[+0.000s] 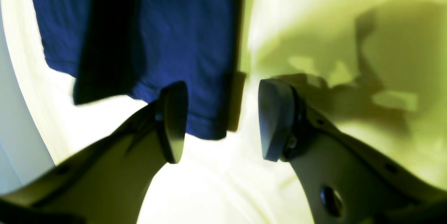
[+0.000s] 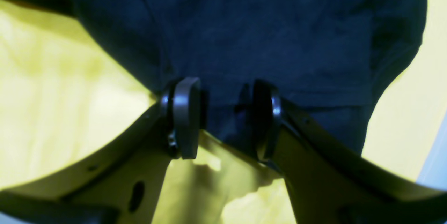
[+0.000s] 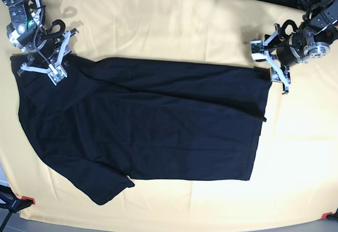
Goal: Fold the T-shirt properly
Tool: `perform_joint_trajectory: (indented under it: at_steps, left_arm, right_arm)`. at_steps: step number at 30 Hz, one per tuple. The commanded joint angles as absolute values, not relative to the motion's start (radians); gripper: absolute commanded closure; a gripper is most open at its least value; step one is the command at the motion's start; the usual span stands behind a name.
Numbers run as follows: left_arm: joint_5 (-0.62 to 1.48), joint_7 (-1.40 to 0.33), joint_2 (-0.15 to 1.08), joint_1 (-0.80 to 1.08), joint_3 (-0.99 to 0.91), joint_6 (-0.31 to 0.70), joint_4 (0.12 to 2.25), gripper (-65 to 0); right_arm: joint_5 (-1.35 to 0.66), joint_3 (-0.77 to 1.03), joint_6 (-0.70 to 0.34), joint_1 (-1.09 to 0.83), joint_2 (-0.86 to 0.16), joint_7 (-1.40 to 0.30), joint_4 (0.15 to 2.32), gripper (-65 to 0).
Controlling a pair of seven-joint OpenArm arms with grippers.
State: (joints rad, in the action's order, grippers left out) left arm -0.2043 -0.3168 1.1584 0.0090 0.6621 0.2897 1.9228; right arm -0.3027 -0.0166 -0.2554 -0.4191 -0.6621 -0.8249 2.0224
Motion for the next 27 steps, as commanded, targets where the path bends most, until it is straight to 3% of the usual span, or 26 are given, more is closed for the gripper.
perform_joint_trajectory:
  at_steps: [1,27]
  left_arm:
    - [-0.215,-0.307,1.173,0.000,0.653,0.278,1.919,-32.9]
    - [-0.209,-0.202,1.115,-0.087,0.653,0.278,1.778,-32.9]
  right_arm:
    - [-0.288,-0.006,-0.251,-0.413,-0.678,-0.814,2.040,-27.3]
    - [-0.289,-0.007,-0.251,-0.413,-0.678,-0.797,2.040,-27.3]
